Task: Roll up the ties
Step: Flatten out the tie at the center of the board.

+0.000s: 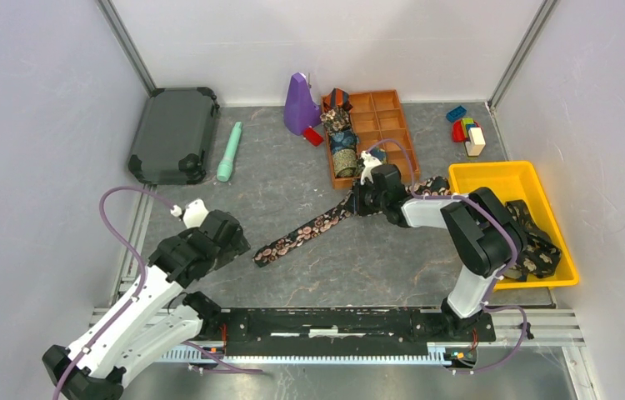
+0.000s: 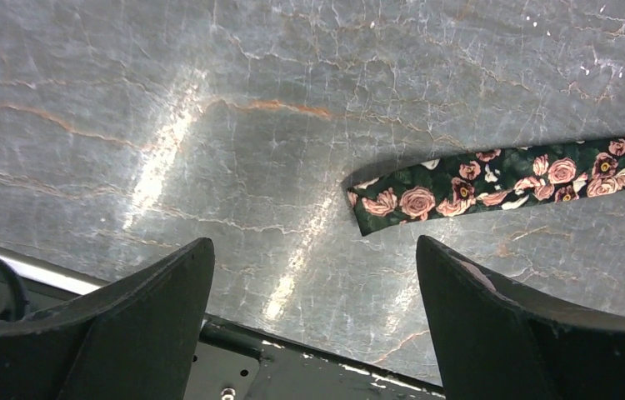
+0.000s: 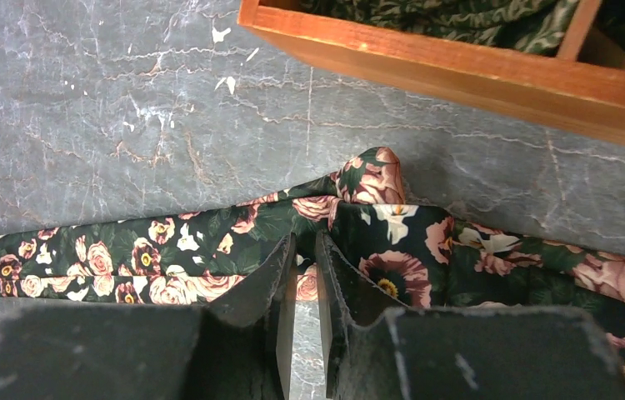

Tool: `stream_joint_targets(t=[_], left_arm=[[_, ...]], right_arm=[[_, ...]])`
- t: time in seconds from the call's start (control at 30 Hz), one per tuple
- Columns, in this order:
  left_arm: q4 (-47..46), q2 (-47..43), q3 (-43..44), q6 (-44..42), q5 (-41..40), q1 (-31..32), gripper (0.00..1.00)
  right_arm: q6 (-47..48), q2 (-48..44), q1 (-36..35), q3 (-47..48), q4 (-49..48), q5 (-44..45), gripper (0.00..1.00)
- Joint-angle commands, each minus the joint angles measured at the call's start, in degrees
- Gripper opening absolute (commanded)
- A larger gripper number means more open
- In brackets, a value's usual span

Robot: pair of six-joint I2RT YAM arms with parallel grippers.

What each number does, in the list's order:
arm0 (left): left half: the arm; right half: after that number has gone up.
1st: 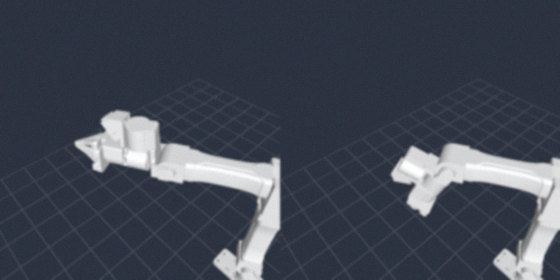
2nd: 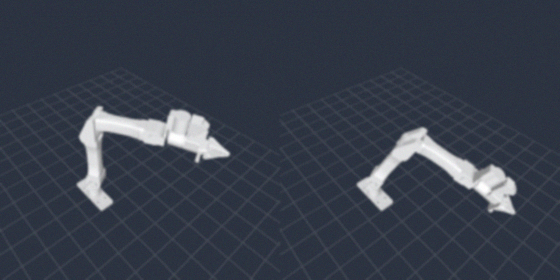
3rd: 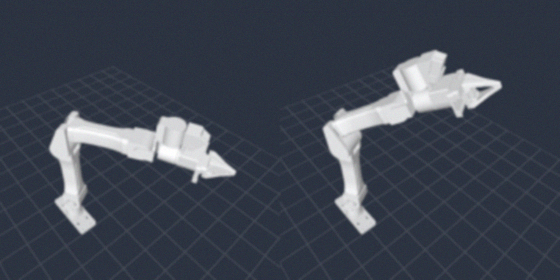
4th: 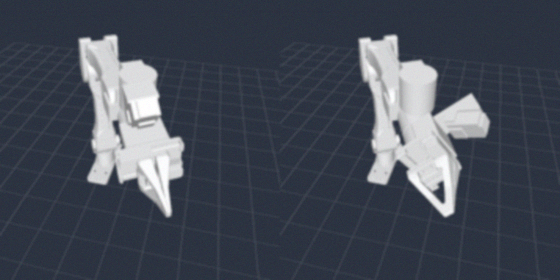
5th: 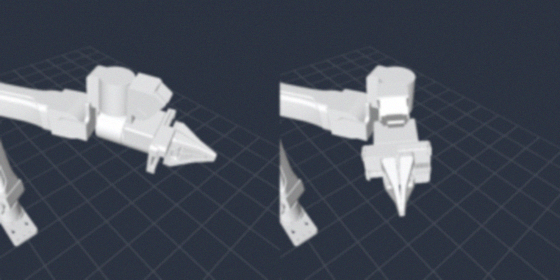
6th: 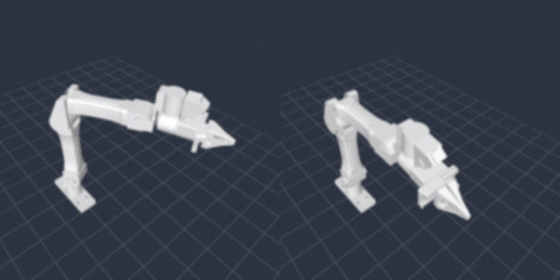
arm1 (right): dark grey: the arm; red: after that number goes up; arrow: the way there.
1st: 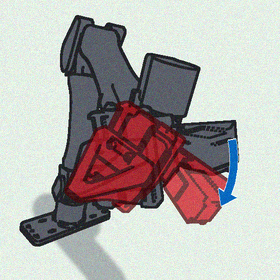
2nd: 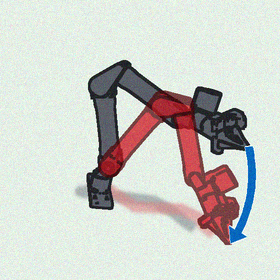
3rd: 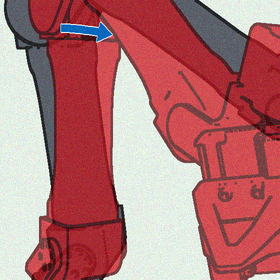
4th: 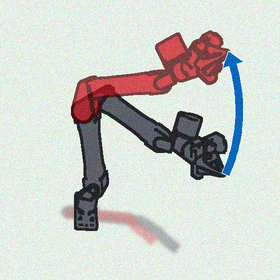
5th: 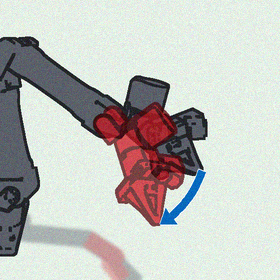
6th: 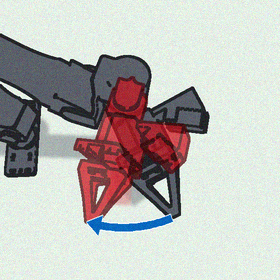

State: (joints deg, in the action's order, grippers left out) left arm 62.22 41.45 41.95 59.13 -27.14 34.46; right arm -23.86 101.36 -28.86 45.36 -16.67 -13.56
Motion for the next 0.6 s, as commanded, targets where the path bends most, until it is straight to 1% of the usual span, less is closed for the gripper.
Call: stream_joint_targets(t=[0.0, 0.17, 0.37, 0.43, 0.57], left_arm=[[-2.7, -1.8, -2.7, 5.8, 2.6, -0.3, 0.94], [-4.9, -4.8, -8.2, 14.9, 4.6, -0.2, 0.88], [-14.2, -8.7, -17.5, 25.8, 9.0, -0.3, 0.75], [-17.0, -10.5, -20.2, 28.9, 9.5, -0.3, 0.70], [-20.9, -13.4, -24.0, 32.4, 9.3, -0.3, 0.67]], right_arm=[[1.8, 1.6, 1.0, -3.0, 6.3, 2.0, 0.21], [1.5, 1.3, 1.1, -4.1, 5.0, 1.5, 0.21], [1.7, 1.0, 1.2, -4.8, 4.3, 1.2, 0.21], [1.7, 0.9, 1.2, -5.1, 4.0, 1.0, 0.21], [1.7, 1.0, 1.2, -5.2, 3.7, 0.6, 0.20]])
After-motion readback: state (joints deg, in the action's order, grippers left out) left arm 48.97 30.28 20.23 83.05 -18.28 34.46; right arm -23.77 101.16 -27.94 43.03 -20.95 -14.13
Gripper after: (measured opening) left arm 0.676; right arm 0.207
